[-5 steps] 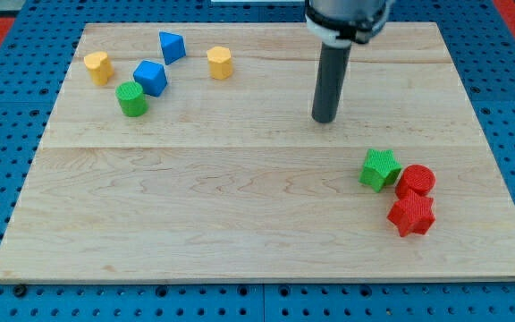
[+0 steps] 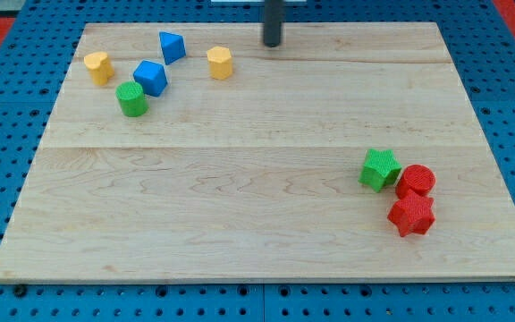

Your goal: Push the yellow hexagon down

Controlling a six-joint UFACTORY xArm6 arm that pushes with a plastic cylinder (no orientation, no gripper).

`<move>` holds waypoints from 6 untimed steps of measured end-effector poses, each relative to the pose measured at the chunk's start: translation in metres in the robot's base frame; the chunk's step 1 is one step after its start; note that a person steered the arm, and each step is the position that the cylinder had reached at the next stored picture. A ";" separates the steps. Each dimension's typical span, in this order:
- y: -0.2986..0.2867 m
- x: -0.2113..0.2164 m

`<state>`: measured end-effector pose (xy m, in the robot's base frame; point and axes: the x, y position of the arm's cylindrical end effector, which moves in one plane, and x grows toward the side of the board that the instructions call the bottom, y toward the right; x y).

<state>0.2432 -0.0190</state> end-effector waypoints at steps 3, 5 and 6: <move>-0.054 0.056; -0.064 0.084; 0.040 0.103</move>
